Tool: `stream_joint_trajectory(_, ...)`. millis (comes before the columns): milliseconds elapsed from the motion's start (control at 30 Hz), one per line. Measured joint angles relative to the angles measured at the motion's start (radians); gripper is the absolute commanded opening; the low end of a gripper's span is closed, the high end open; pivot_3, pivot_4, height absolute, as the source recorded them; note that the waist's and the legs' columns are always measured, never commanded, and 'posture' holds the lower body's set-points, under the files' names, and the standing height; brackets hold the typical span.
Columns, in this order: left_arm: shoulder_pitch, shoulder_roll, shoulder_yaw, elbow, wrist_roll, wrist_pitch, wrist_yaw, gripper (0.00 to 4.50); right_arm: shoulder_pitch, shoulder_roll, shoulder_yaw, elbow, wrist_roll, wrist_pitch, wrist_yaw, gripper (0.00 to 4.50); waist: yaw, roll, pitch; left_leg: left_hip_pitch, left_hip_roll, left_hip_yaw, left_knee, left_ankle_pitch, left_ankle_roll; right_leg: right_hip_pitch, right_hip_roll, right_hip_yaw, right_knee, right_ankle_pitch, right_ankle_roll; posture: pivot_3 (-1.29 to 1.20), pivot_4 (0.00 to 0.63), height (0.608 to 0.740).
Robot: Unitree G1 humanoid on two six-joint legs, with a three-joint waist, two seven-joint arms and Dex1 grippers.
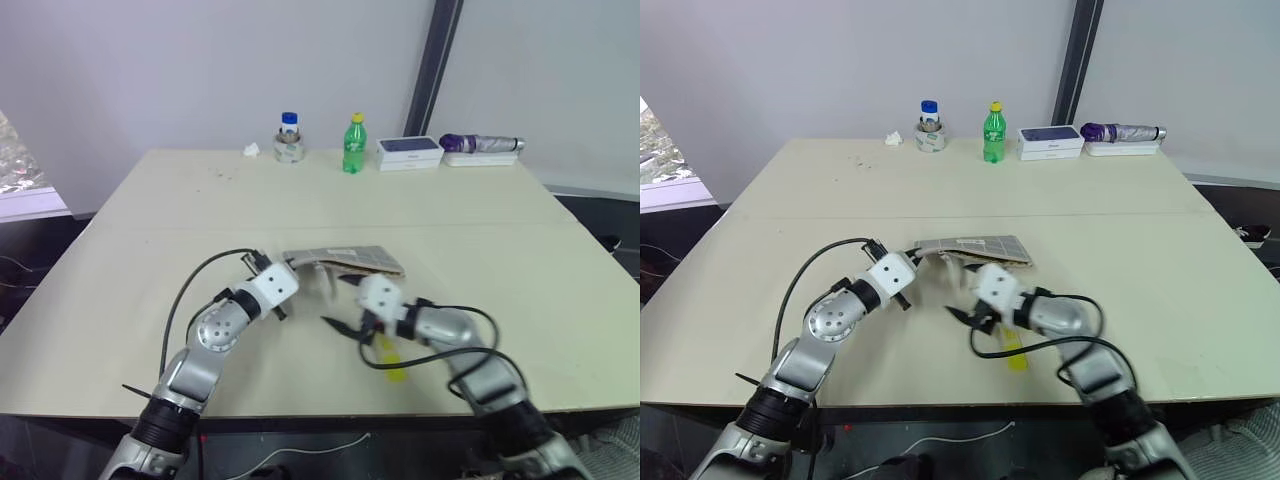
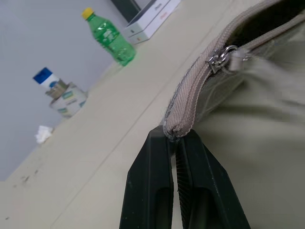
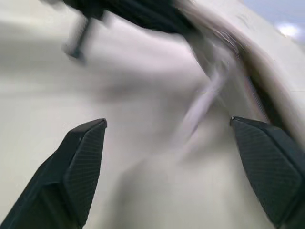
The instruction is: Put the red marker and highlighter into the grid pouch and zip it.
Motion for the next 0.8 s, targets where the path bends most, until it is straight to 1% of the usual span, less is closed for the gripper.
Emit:
stream_joint_trajectory(67,0.000,0.001,0.002,0.002,0.004,-0.010,0.011,0.00,0.037,-0.002,-0.070,-0.081,0.066,0.046,-0.006,4.45,-0.004,0.000,0.000,0.000,0.000,0.000,-0.001,0.000,0.000,0.000,0.000,0.000,0.000,0.000,0.000,0.00,0.150,0.740)
stream_joint_trajectory(167,0.000,0.002,0.004,0.017,0.014,-0.034,0.035,0.00,0.132,-0.028,-0.111,-0.210,0.130,0.091,-0.003,4.45,-0.002,0.000,0.000,0.000,0.000,0.000,-0.001,0.000,0.000,0.001,0.000,0.000,-0.001,0.000,0.000,0.00,0.150,0.740)
stream_joint_trajectory(267,-0.002,0.005,0.003,0.045,0.023,-0.049,0.050,0.00,0.207,-0.029,-0.156,-0.255,0.149,0.155,-0.050,4.45,0.004,0.000,0.000,0.000,0.000,0.000,-0.001,0.000,0.000,0.001,0.000,0.000,0.000,0.000,0.000,0.00,0.150,0.740)
stream_joint_trajectory(367,-0.006,0.008,0.002,0.067,0.032,-0.068,0.057,0.00,0.290,-0.023,-0.209,-0.361,0.188,0.225,-0.107,4.45,0.011,0.000,0.000,0.000,0.000,0.000,-0.001,0.000,0.000,0.001,0.000,-0.001,0.000,0.000,0.000,0.00,0.150,0.740)
stream_joint_trajectory(467,-0.010,0.009,0.002,0.074,0.034,-0.077,0.061,0.00,0.406,0.009,-0.223,-0.460,0.203,0.246,-0.159,4.45,0.015,0.000,0.000,0.000,0.000,0.000,-0.001,0.000,0.000,0.001,0.000,-0.001,-0.001,0.000,0.000,0.00,0.150,0.740)
stream_joint_trajectory(567,-0.011,0.009,0.002,0.080,0.036,-0.084,0.068,0.00,0.526,0.010,-0.220,-0.478,0.185,0.247,-0.186,4.45,0.012,0.000,0.000,0.000,-0.001,0.000,-0.001,0.000,0.000,0.002,-0.001,-0.001,-0.001,0.000,0.000,0.00,0.150,0.740)
stream_joint_trajectory(600,-0.011,0.009,0.002,0.083,0.037,-0.085,0.068,0.00,0.534,0.007,-0.218,-0.477,0.181,0.251,-0.189,4.45,0.010,0.000,0.000,0.001,-0.001,0.000,-0.001,0.000,0.000,0.001,0.000,-0.001,0.000,0.000,0.000,0.00,0.150,0.740)
stream_joint_trajectory(700,-0.012,0.008,-0.003,0.090,0.038,-0.095,0.067,0.00,0.512,-0.058,-0.193,-0.456,0.147,0.286,-0.186,4.45,0.005,0.000,0.000,0.002,-0.001,0.000,-0.001,0.000,0.000,0.002,0.002,0.000,0.000,0.001,-0.001,0.00,0.150,0.740)
stream_joint_trajectory(800,-0.014,0.008,-0.003,0.096,0.038,-0.107,0.066,0.00,0.475,-0.081,-0.156,-0.437,0.145,0.317,-0.167,4.45,0.009,0.000,0.000,0.002,0.000,0.000,-0.001,0.000,-0.001,0.002,0.002,-0.001,0.000,0.001,-0.002,0.00,0.150,0.740)
